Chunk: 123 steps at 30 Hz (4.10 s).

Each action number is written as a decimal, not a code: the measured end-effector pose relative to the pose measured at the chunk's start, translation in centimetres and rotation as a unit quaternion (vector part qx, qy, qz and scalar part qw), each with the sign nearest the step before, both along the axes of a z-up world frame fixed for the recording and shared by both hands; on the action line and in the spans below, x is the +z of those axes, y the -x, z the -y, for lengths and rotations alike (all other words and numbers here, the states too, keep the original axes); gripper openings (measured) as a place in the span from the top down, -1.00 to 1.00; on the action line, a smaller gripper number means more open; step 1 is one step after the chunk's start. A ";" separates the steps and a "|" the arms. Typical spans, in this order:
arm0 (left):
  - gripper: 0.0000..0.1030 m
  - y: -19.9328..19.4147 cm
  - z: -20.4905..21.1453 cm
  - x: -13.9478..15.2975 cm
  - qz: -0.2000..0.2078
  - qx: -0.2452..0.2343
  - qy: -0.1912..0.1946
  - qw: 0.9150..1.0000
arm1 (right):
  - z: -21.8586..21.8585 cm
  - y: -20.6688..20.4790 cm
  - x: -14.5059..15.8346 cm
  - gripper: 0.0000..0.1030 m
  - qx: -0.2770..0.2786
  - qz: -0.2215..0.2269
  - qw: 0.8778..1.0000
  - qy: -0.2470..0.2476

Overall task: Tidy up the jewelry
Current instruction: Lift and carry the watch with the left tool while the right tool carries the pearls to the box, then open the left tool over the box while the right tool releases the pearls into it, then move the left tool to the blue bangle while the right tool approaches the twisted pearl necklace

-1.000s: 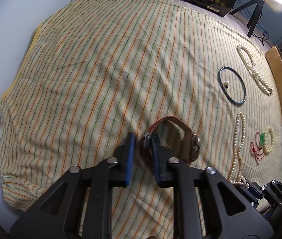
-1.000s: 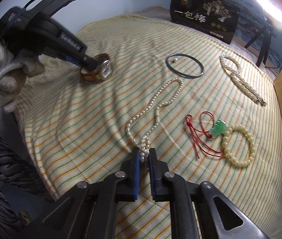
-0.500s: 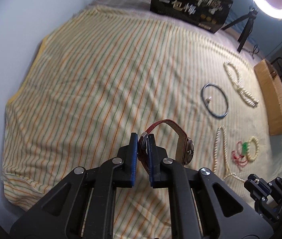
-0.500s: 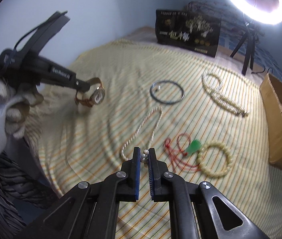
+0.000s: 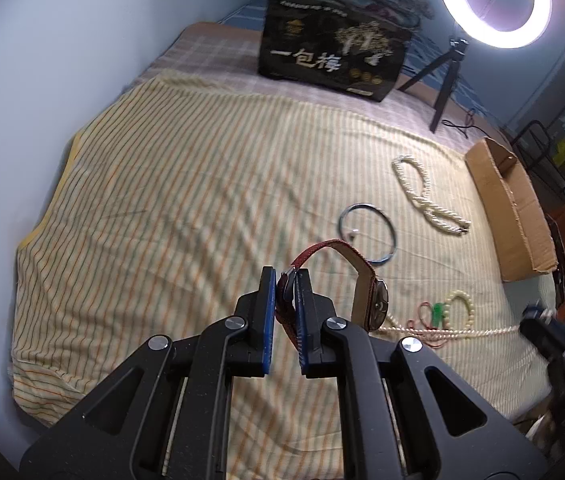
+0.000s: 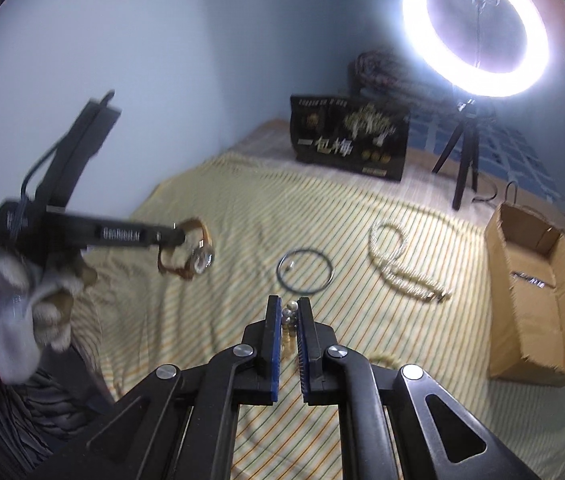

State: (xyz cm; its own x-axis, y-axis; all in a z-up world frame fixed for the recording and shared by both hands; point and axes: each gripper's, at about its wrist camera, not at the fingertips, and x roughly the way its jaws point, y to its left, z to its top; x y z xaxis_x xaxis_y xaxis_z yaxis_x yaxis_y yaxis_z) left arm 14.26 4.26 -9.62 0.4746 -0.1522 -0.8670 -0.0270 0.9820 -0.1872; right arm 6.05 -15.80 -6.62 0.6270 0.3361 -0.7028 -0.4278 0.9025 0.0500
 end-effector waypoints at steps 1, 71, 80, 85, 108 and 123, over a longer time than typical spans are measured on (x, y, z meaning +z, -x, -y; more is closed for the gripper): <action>0.86 0.0 0.4 0.2 0.003 -0.003 -0.001 1.000 | 0.3 -0.1 0.5 0.91 -0.003 0.006 1.000 -0.002; 0.10 -6.8 32.9 1.9 0.066 -0.186 0.064 0.978 | 28.3 -8.2 2.8 -0.52 -0.285 0.016 0.958 0.020; 0.09 -6.2 31.3 2.1 0.072 -0.189 0.038 0.979 | 28.0 -7.9 3.2 -0.65 -0.293 0.024 0.955 0.027; 0.09 -6.1 29.5 2.6 0.079 -0.176 0.026 0.981 | 27.8 -7.6 3.3 -0.69 -0.295 0.021 0.955 0.023; -0.08 -7.0 12.9 3.3 0.071 -0.079 -0.027 0.994 | 18.3 -8.5 2.1 -0.99 -0.197 -0.043 0.979 -0.035; -0.08 -7.8 6.7 -1.7 -0.015 -0.033 -0.003 0.999 | 11.4 -13.6 -4.4 -0.76 -0.116 -0.121 0.986 0.002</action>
State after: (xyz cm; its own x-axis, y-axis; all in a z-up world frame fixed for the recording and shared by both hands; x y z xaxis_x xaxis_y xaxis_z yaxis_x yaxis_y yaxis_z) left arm 22.06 -2.40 -11.30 0.4376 -0.1773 -0.8815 0.0321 0.9828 -0.1818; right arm 19.63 -27.19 -10.98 0.5000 0.2001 -0.8426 -0.1861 0.9750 0.1211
